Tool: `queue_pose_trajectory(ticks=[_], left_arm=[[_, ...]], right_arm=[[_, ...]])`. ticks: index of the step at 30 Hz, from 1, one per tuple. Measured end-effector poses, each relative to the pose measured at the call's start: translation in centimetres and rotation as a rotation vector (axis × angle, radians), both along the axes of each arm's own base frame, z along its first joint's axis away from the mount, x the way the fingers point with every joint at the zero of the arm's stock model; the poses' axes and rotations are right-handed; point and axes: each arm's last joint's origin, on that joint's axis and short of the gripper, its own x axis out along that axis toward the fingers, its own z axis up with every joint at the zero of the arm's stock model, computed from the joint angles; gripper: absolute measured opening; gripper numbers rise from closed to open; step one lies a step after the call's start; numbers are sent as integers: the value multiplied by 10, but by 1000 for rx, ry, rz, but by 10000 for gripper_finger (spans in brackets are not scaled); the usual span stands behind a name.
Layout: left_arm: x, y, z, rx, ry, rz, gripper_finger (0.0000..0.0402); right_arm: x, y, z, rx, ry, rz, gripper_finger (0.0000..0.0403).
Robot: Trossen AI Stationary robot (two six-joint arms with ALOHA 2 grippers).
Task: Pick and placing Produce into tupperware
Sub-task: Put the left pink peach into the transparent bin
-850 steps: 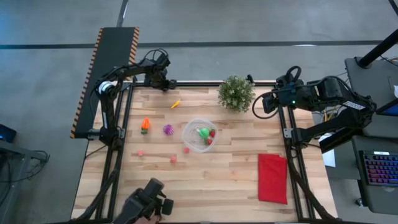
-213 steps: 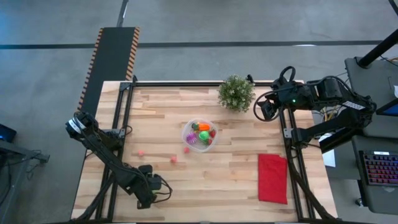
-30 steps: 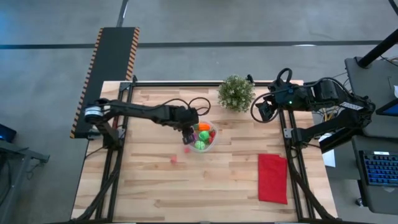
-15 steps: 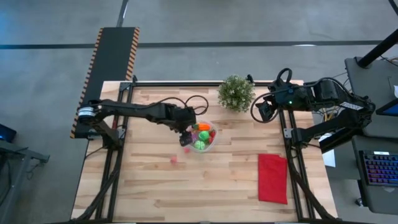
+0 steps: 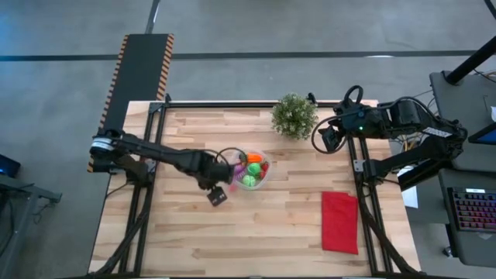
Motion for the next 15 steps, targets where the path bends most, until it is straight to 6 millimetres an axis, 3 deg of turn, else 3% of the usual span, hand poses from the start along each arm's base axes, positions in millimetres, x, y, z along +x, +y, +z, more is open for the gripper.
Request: queue_pose_trajectory(ticks=[9,15], left_arm=[[-1,-8,-2,6,7,152,245],[6,-16,-23,-31,77,182,245]], right_arm=[[0,0,-1,-10,12,13,235],[1,0,-1,-10,13,13,235]])
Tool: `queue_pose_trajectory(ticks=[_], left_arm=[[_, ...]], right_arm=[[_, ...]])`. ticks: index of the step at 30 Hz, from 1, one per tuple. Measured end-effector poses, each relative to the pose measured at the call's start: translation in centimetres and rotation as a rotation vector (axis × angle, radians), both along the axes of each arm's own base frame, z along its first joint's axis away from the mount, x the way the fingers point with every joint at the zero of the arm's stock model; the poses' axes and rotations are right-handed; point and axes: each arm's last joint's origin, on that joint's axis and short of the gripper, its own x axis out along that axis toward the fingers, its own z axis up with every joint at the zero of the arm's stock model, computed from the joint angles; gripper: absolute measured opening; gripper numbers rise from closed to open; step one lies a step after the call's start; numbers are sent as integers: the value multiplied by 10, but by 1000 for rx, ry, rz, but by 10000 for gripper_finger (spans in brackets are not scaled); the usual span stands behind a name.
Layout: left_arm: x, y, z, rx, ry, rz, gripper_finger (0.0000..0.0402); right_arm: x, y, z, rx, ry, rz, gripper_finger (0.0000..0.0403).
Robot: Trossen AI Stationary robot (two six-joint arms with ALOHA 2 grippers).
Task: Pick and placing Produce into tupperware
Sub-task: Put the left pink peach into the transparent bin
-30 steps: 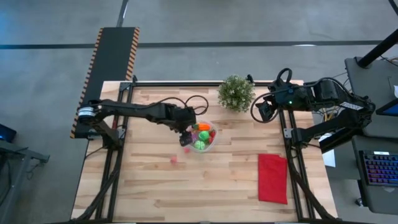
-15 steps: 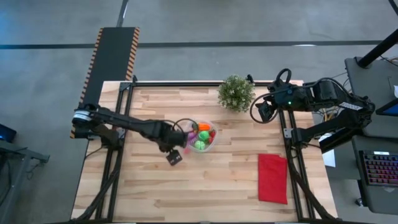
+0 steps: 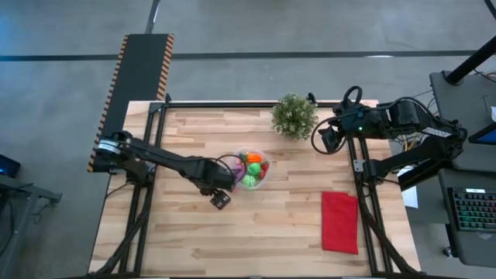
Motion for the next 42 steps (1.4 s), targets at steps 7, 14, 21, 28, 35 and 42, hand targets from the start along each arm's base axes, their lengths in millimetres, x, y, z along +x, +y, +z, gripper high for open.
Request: queue_pose_trajectory(ticks=[7,14,21,28,35,42], left_arm=[[8,-6,-26,17,81,-8,245],[17,-9,-37,10,52,-13,245],[18,-10,-37,-18,44,3,239],[15,-11,-43,-28,59,-3,192],[13,-10,-45,-9,62,-2,165],[16,-10,-47,3,23,0,164]], right_arm=[[0,0,0,-1,5,7,235],[0,0,0,-3,6,10,235],[0,0,-1,-3,7,10,235],[0,0,-1,-5,8,9,235],[0,0,-1,-6,7,8,235],[0,0,-1,-5,7,8,235]])
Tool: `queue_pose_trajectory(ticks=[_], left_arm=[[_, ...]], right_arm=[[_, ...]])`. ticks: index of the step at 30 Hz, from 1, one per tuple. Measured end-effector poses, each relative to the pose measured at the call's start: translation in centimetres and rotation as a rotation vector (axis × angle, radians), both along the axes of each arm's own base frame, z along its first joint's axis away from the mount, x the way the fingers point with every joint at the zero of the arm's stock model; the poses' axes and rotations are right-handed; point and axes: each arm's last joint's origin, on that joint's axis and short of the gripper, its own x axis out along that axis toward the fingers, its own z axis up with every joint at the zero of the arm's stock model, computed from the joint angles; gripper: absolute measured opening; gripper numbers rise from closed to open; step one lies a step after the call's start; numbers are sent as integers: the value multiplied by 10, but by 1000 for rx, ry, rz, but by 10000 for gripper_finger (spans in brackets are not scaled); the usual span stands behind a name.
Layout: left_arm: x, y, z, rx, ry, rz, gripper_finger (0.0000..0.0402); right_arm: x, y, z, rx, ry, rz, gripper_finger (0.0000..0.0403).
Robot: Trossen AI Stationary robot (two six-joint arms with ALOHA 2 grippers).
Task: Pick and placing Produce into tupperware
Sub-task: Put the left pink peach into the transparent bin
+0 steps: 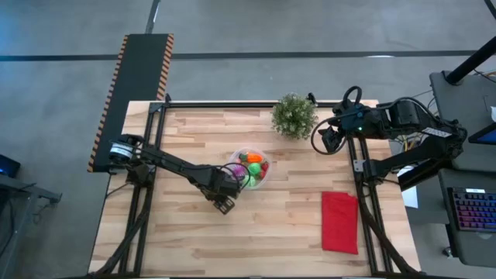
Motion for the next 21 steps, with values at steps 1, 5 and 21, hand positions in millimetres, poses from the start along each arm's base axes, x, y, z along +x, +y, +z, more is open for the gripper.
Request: queue_pose_trajectory(ticks=[1,5,21], left_arm=[[0,0,-1,0,0,0,164],[-3,1,-4,2,11,0,164],[-1,0,-2,-1,4,-1,155]], right_arm=[[0,0,0,0,0,0,235],[0,0,0,2,-1,-3,235],[0,0,0,2,-2,-3,235]])
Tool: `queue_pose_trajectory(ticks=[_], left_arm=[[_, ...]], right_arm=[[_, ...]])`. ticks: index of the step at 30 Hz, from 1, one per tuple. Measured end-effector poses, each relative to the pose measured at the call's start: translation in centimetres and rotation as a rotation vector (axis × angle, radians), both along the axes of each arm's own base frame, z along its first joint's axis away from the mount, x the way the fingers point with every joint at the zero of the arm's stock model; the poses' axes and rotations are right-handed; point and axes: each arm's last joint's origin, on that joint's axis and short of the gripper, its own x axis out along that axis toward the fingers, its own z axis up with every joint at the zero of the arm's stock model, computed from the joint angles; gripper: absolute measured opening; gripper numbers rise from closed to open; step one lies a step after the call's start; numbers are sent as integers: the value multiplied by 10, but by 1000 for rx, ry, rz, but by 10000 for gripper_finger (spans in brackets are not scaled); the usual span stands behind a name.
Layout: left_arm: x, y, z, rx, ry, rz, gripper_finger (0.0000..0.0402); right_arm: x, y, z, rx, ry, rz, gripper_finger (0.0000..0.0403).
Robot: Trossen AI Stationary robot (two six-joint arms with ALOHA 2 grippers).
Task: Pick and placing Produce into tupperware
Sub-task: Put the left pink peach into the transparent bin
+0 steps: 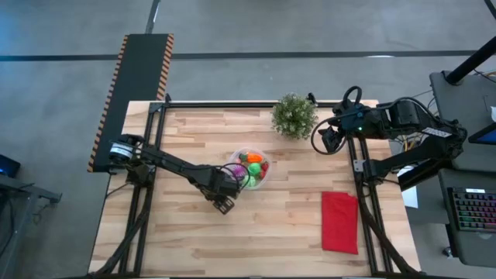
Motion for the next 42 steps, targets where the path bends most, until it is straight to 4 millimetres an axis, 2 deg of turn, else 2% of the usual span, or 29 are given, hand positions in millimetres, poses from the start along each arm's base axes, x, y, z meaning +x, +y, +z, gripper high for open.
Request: queue_pose_trajectory(ticks=[8,15,19,23,32,34,39,42], left_arm=[[1,0,2,-7,-6,-2,112],[1,-1,3,-27,2,-8,104],[6,-2,13,-34,-35,-20,104],[15,3,34,-3,-124,-43,104],[44,38,89,246,-333,-197,104],[51,49,92,268,-349,-206,104],[59,84,82,280,-308,-174,105],[60,95,77,267,-289,-153,115]], right_arm=[[0,0,0,0,0,0,235],[0,0,0,0,0,0,235],[0,0,0,-2,1,2,235],[0,0,0,-2,1,3,235],[0,0,0,-1,-2,1,235],[0,0,0,0,-3,0,235],[0,0,0,4,-5,-6,235],[0,0,0,4,-5,-6,235]])
